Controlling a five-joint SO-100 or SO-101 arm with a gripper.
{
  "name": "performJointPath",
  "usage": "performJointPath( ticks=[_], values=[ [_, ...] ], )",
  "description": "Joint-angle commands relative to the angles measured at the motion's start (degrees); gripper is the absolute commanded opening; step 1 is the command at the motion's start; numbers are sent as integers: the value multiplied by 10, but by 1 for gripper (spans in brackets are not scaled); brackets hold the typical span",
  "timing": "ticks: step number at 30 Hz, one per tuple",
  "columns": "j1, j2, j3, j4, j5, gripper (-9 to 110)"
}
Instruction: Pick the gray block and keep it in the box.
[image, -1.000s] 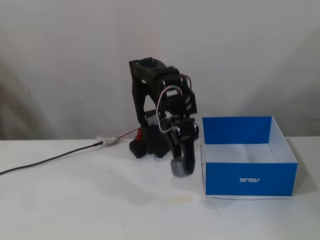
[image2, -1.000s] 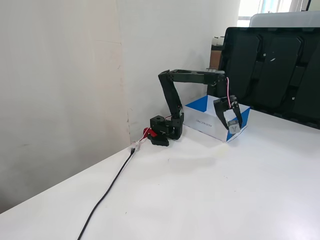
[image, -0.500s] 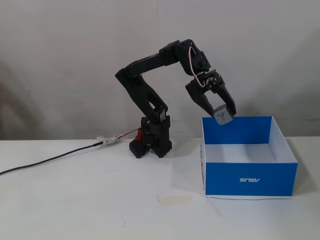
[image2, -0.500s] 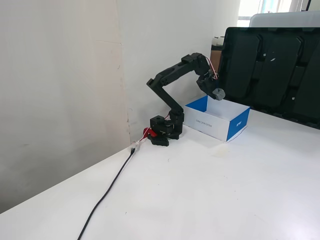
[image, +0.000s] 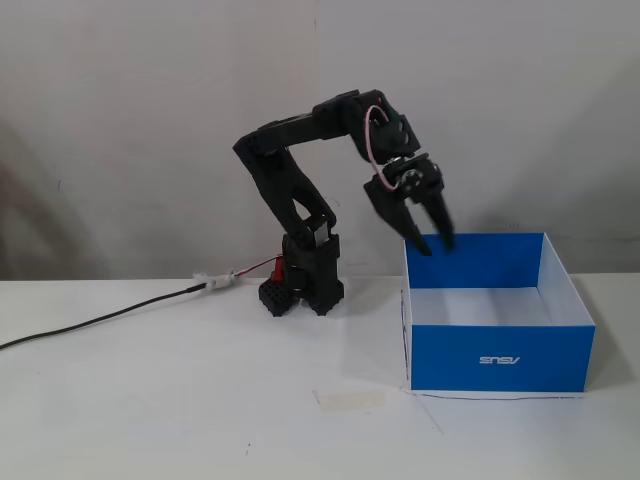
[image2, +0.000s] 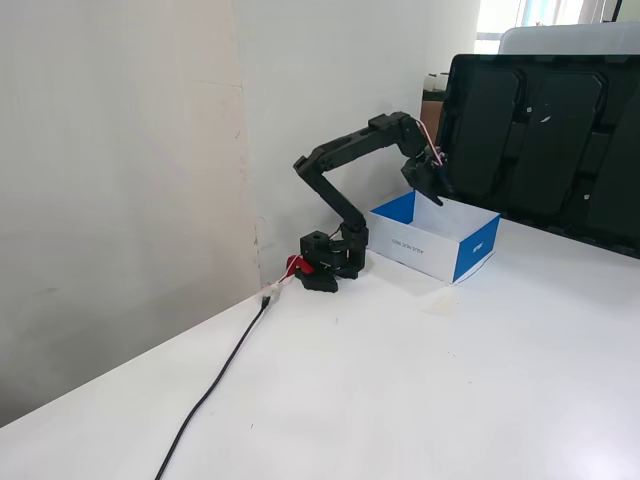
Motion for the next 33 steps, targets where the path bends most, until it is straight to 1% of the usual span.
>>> performJointPath(
  ticks=[1, 8, 11, 15, 19, 22, 27, 33],
  values=[
    [88, 5, -47, -18, 5, 0],
    [300, 11, -40, -40, -1, 0],
    [387, 25, 17, -102, -4, 0],
    [468, 44, 102, -175, -7, 0],
    [485, 94, 226, -255, -9, 0],
    [491, 134, 290, -282, -14, 0],
    [482, 241, 404, -295, -16, 0],
    [473, 302, 471, -284, -17, 0]
  ],
)
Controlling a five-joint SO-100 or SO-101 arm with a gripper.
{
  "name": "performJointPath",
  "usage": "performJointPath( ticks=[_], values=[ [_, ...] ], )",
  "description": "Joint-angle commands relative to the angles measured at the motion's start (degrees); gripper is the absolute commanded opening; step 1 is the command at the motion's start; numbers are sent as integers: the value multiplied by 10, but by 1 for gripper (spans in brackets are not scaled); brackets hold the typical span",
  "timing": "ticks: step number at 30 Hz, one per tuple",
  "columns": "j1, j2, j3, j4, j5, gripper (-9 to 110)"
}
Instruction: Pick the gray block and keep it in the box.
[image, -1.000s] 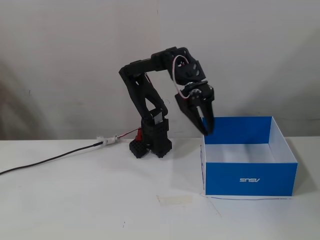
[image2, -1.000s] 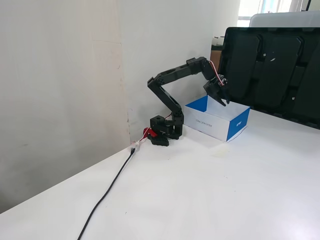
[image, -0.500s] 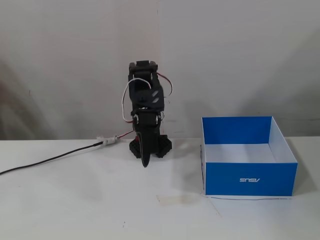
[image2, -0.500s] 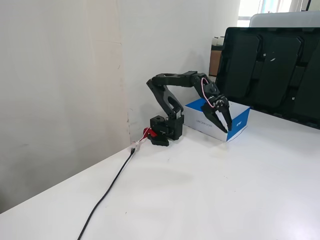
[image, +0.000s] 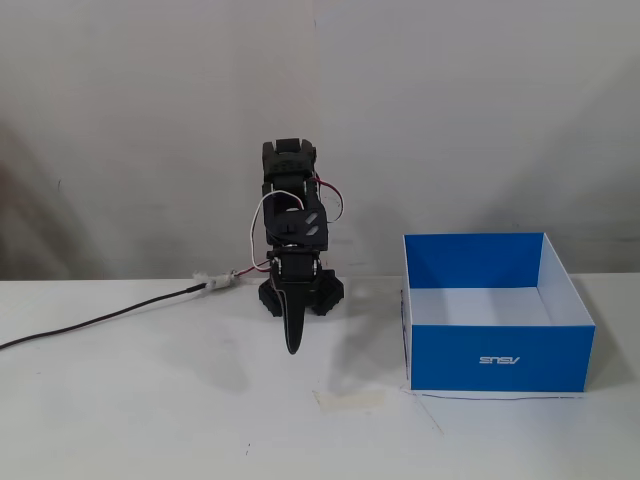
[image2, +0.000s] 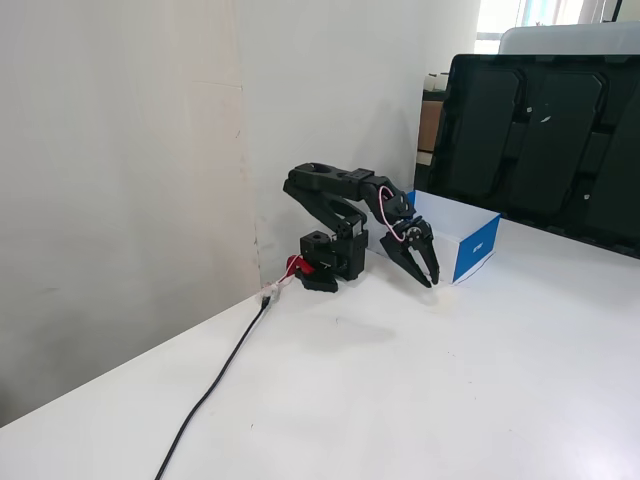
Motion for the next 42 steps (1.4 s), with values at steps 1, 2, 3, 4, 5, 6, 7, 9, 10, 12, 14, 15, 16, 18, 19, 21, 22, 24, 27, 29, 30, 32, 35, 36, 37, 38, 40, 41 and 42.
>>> performJointPath(
  ticks=[1, 2, 3, 4, 5, 6, 7, 9, 10, 12, 14, 15, 16, 18, 19, 21, 22, 24, 27, 29, 30, 32, 35, 36, 37, 38, 40, 41, 42],
  values=[
    [-10, 45, 14, 2, -3, 0],
    [-11, 62, 24, 3, -3, 0],
    [-11, 71, 29, 5, -3, 0],
    [-10, 76, 36, 8, -3, 0],
    [-9, 88, 49, 7, -3, 0],
    [-8, 109, 66, 6, -3, 0],
    [-6, 137, 80, 6, -3, 0],
    [-1, 188, 106, 6, -3, 0],
    [2, 215, 124, 6, -3, 0],
    [7, 257, 152, 6, -4, 0],
    [17, 322, 183, 18, -8, 0],
    [18, 357, 193, 32, -16, 0],
    [20, 393, 204, 47, -18, 0],
    [30, 481, 222, 94, -18, 0],
    [33, 480, 221, 94, -18, 0],
    [35, 480, 222, 96, -18, 0],
    [40, 480, 222, 97, -18, 0],
    [41, 480, 222, 97, -16, 0],
    [45, 480, 222, 97, -13, 0],
    [45, 480, 222, 97, -13, 0],
    [45, 480, 222, 97, -13, 0],
    [45, 480, 222, 97, -13, 0],
    [45, 481, 222, 97, -13, 0],
    [45, 481, 222, 97, -13, 0],
    [45, 481, 222, 97, -13, 0],
    [45, 481, 222, 97, -13, 0],
    [45, 481, 222, 97, -13, 0],
    [45, 481, 222, 97, -13, 0],
    [45, 481, 222, 97, -13, 0]
  ],
)
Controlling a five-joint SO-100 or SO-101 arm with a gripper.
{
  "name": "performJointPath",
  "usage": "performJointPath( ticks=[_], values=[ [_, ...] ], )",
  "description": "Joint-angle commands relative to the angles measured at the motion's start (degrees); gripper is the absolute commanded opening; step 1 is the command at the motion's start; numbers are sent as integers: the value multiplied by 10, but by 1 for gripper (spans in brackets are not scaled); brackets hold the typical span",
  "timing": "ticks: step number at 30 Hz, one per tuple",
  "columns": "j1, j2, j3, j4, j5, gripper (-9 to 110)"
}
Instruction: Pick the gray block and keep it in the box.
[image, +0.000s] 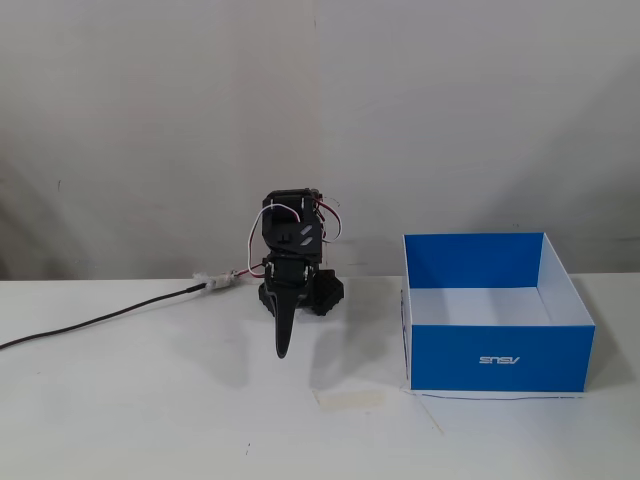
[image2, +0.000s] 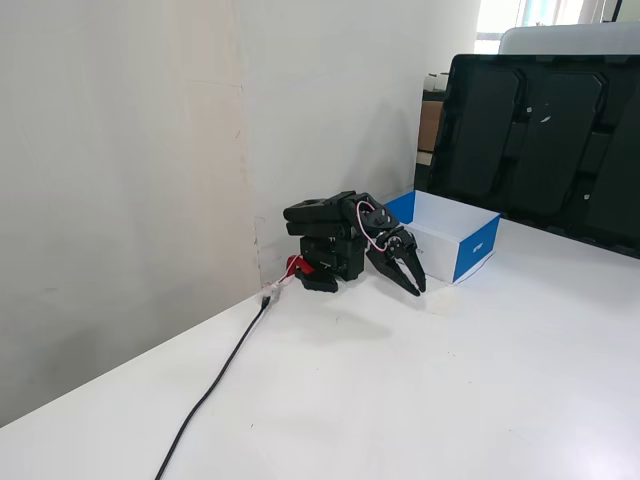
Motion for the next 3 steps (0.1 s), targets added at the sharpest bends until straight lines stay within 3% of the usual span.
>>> performJointPath(
  ticks=[1, 3],
  values=[
    [4, 97, 6, 3, 0, 0],
    [4, 97, 6, 3, 0, 0]
  ],
)
